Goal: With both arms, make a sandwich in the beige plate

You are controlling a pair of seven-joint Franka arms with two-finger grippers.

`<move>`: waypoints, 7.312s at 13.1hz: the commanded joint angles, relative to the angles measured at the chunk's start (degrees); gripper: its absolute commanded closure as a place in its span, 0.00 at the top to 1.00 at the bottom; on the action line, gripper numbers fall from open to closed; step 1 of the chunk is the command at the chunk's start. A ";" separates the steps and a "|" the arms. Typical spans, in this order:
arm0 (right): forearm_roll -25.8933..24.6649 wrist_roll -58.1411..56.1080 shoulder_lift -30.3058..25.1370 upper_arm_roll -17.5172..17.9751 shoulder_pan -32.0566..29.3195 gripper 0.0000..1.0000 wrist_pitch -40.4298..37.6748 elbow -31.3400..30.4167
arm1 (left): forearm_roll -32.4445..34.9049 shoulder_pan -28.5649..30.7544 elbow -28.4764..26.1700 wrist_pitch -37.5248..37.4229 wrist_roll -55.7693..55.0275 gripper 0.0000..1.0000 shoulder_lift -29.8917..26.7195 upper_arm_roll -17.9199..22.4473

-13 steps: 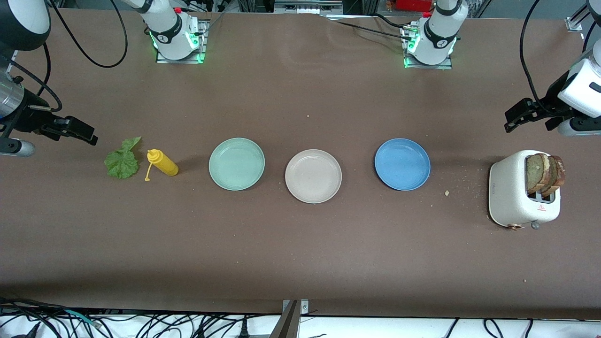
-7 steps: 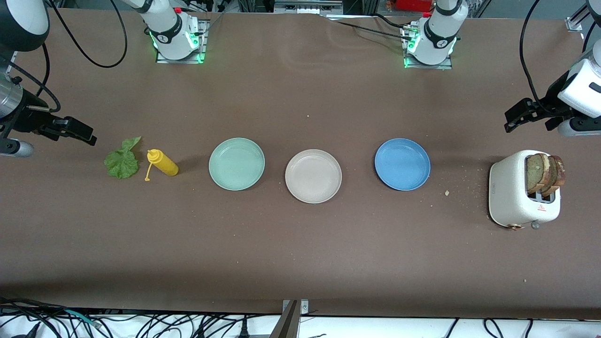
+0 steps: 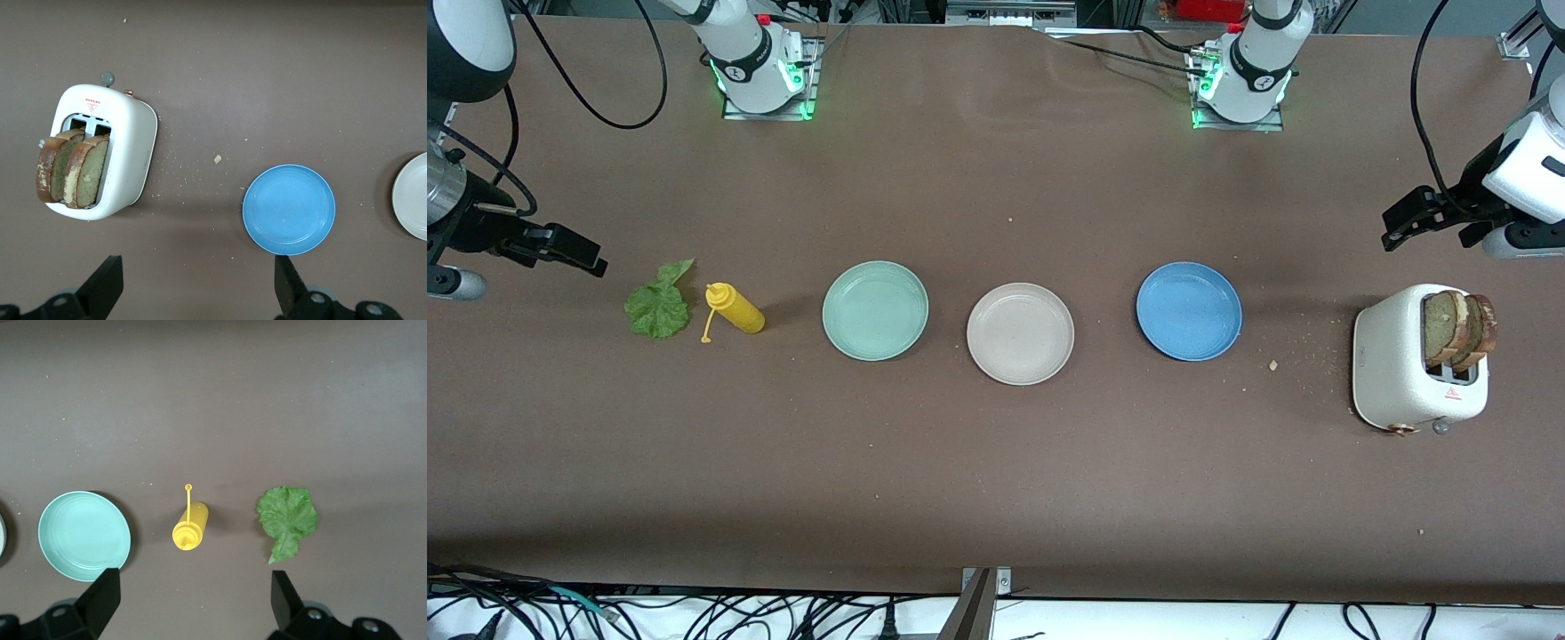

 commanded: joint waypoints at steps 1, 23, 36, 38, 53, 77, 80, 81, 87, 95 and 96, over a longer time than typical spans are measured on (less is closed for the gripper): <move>0.14 -0.13 -0.57 3.04 -3.00 1.00 -0.38 -0.32 | 0.66 -0.07 0.42 0.08 1.05 1.00 0.20 -0.07; -3.03 -4.33 -1.10 15.61 -13.99 1.00 -1.69 -2.42 | 0.75 0.01 0.33 0.96 1.05 1.00 0.90 -0.07; 11.10 -58.71 2.15 5.08 -14.25 0.99 2.86 -10.50 | 0.66 10.37 -11.25 19.56 17.74 1.00 5.56 0.01; 18.47 -72.66 4.16 1.91 -14.25 0.99 6.11 -13.57 | 0.49 12.22 -14.86 24.57 22.30 1.00 5.64 0.01; 52.07 -133.27 25.09 -1.62 -21.11 0.99 0.24 -16.92 | -5.58 17.77 -15.93 32.60 34.86 0.27 14.26 0.10; 64.39 -144.63 29.84 -0.74 -20.49 0.99 -3.10 -20.27 | -22.78 6.90 7.63 -3.17 22.72 0.00 19.78 -2.36; 64.39 -144.63 29.84 -0.74 -20.58 0.99 -3.10 -20.27 | -31.65 -1.54 7.63 -3.09 9.68 0.00 24.52 -2.71; 64.39 -144.63 29.84 -0.74 -20.49 0.99 -3.10 -20.27 | -35.60 -3.22 7.71 -2.91 9.58 0.00 26.11 -2.71; 67.02 -144.63 30.10 0.31 -19.79 0.99 -3.19 -20.27 | -57.66 -9.65 15.97 -2.56 15.26 0.00 41.13 -2.71; 68.43 -145.33 30.98 1.63 -19.88 0.99 -3.10 -20.88 | -69.11 -15.54 15.80 9.21 29.60 0.00 50.20 -2.71; 69.56 -145.85 30.98 1.63 -19.79 0.99 -3.10 -21.84 | -70.69 -15.63 15.80 9.39 31.35 0.00 50.38 -2.71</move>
